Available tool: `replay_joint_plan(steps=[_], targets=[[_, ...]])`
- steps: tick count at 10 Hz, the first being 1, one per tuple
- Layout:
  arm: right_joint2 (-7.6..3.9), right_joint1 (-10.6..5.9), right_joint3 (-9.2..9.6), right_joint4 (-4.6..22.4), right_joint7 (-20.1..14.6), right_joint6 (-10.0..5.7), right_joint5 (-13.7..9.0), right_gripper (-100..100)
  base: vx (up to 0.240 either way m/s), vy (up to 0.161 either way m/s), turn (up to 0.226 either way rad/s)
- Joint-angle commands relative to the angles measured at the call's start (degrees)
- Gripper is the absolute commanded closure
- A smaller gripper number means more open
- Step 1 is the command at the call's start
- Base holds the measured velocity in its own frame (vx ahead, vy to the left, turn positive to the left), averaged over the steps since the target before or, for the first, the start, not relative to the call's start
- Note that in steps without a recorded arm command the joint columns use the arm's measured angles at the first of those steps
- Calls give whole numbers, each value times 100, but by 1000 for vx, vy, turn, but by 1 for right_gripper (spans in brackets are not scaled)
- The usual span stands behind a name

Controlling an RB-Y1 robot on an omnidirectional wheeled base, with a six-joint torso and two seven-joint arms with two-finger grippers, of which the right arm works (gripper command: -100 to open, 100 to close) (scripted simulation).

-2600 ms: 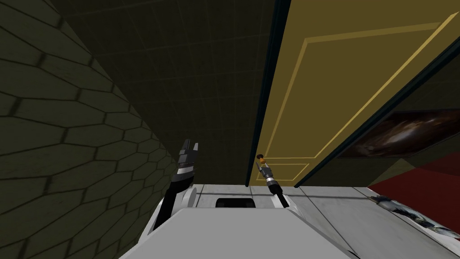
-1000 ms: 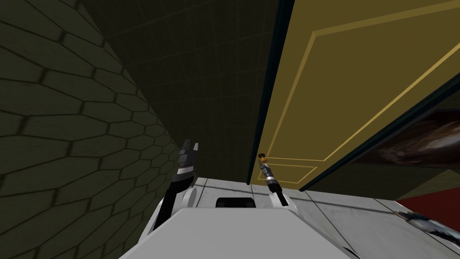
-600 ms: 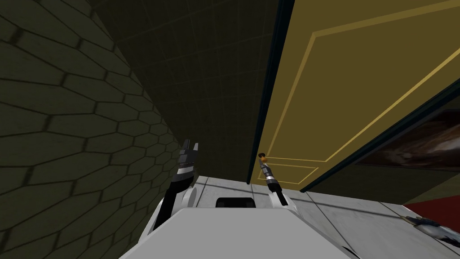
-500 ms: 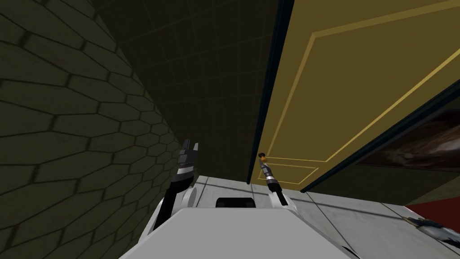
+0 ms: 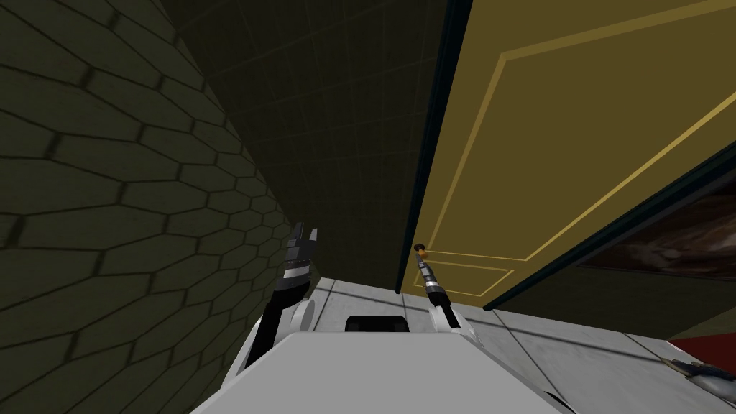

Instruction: Pull the door open

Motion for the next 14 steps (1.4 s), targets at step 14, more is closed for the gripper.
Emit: replay_joint_plan(steps=[14], targets=[[13,-16,268,-76,-2066,36,-964,-100,-35,-15,55]])
